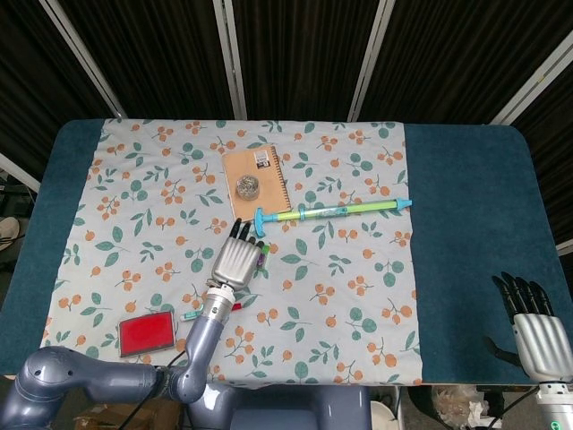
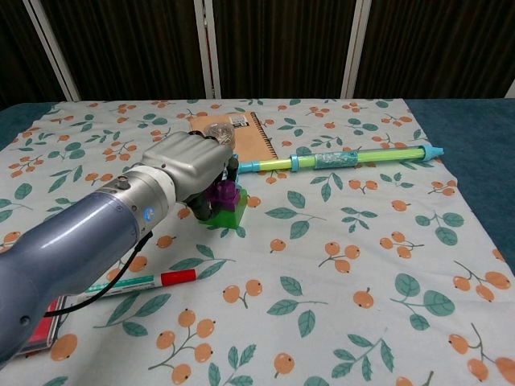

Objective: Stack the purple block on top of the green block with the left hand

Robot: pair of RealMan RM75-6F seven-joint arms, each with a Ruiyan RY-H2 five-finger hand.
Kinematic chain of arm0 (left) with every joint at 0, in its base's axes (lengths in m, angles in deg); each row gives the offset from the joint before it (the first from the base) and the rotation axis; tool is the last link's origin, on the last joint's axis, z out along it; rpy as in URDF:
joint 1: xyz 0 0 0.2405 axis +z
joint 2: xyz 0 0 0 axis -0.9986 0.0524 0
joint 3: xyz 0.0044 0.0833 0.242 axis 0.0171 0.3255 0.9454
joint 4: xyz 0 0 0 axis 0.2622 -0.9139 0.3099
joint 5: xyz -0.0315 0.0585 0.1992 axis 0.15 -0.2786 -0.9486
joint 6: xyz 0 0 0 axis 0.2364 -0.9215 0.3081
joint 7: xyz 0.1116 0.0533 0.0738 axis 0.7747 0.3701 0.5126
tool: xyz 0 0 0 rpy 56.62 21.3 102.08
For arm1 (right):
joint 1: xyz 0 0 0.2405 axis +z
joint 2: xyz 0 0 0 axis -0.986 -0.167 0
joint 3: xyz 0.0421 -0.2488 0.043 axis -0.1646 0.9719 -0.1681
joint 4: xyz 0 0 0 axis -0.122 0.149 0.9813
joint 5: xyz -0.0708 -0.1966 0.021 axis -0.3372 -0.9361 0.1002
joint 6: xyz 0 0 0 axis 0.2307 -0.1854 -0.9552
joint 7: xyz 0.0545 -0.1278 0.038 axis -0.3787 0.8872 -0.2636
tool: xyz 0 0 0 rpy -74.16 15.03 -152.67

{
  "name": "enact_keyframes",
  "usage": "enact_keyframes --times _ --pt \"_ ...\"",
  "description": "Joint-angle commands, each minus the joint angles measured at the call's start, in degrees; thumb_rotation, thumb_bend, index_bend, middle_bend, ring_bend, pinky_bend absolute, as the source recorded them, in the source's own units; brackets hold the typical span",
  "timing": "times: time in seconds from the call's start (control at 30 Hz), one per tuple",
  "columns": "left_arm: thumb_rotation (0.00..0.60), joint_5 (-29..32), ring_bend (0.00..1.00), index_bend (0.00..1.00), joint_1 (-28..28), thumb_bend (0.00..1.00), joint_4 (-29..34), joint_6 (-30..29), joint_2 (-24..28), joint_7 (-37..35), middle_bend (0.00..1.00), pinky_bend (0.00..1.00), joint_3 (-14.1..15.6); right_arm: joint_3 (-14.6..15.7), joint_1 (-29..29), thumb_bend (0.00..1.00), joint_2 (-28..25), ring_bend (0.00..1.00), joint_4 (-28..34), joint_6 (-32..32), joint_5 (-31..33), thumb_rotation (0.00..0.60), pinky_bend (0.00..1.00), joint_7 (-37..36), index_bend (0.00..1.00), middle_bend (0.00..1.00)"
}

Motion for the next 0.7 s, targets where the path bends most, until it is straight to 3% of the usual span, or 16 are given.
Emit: enact_keyframes --times 0.03,0.47,0.63,0.7 --pt "0.600 -0.6 0.10 0.42 0.5 0.48 -1.2 0.4 -0.4 -0.6 0.39 0.08 0.8 0.0 0.0 0.22 0.0 0.00 0.0 -0.1 0.1 0.600 0.00 0.1 0.00 0.06" --pt "0.600 -4.2 0.10 0.40 1.8 0.47 -4.9 0.9 -1.6 -1.9 0.38 0.08 2.3 0.1 0.2 0.22 0.1 0.00 0.0 -0.3 0.0 0.600 0.00 0.3 0.00 0.06" --pt "0.600 -6.3 0.08 0.35 1.5 0.45 -3.0 -0.1 -0.8 -1.7 0.33 0.08 1.1 0.1 0.3 0.22 0.1 0.00 0.1 -0.7 0.1 0.600 0.00 0.4 0.00 0.06" --pt "0.600 -7.7 0.03 0.30 1.4 0.43 -1.4 -1.0 -0.2 -2.1 0.24 0.07 0.4 0.2 0.5 0.22 0.2 0.00 0.1 -0.9 0.1 0.600 0.00 0.5 0.00 0.06"
